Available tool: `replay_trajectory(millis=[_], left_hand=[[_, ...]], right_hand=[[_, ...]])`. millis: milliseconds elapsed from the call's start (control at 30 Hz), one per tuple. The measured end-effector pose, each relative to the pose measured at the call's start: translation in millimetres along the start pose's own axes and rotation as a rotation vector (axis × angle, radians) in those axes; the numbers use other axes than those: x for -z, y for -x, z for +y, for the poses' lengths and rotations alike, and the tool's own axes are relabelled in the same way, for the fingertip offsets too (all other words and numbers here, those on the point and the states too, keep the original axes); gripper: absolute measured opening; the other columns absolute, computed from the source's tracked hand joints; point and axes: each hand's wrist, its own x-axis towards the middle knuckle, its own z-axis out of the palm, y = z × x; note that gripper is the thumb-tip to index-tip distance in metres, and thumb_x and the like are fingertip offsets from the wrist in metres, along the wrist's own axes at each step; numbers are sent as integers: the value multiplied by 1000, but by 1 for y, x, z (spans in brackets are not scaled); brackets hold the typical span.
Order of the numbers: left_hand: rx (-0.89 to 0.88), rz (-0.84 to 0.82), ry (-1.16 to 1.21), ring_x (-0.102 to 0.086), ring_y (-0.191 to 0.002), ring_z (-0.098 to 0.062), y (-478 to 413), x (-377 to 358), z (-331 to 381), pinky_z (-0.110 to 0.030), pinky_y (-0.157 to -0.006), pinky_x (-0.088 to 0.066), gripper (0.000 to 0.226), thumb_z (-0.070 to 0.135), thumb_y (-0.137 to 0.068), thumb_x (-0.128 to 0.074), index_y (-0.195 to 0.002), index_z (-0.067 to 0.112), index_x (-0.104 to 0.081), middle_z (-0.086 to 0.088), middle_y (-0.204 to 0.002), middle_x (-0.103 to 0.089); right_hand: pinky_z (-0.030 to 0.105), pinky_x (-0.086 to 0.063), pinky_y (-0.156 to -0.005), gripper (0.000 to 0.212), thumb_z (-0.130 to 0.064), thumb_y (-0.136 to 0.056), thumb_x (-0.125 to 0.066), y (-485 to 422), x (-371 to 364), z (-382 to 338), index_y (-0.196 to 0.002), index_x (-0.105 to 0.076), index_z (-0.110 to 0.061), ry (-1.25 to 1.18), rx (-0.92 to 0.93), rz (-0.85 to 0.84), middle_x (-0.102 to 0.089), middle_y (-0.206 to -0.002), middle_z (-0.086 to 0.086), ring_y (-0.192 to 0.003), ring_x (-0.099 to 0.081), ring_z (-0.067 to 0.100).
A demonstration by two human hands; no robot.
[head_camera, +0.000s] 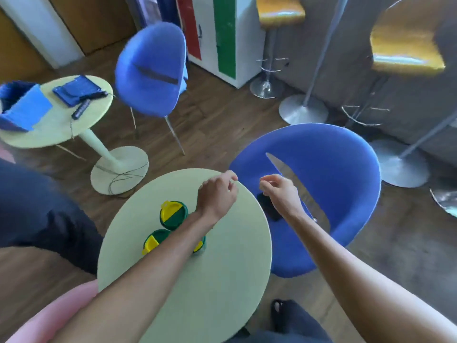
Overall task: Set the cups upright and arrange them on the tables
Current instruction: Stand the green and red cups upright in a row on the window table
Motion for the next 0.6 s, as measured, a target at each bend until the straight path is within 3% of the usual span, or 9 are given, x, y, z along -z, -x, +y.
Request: replay_trajectory(millis=[200, 300, 433, 600], left_hand=[[-244, -162, -58, -66, -90, -31, -55, -61, 160, -37, -75, -50, 17, 25, -89, -51, -98, 24, -66, -2, -90, -74], [-345, -236, -76, -65, -91, -29, -69, -101, 252, -35, -75, -48, 17, 26, -89, -51, -98, 24, -66, 0, -93, -73], [-423, -315, -77, -64, -97, -29, -88, -160, 372, -33, -75, -43, 18, 29, -88, -53, -99, 25, -67, 0, -100, -73], [-485, -331, -27, -65, -101, -26, -113, -212, 510, -34, -83, -47, 20, 31, -86, -56, -101, 28, -69, 2, -105, -73]], right_hand=[[27, -49, -68, 21, -22, -84, -57, -20, 159, 37, -96, -73, -20, -111, -19, 279, -75, -86, -3, -82, -70, 14], [35, -56, -77, 18, -21, -82, -59, -33, 248, 73, -92, -74, -19, -148, -43, 395, -76, -86, 3, -82, -73, 22], [33, -55, -80, 17, -22, -81, -62, -50, 372, 117, -94, -74, -22, -137, -54, 488, -76, -87, 4, -84, -73, 22], [27, -48, -73, 16, -23, -85, -63, -70, 517, 144, -98, -72, -21, -106, -36, 565, -74, -89, 3, -88, -70, 22]])
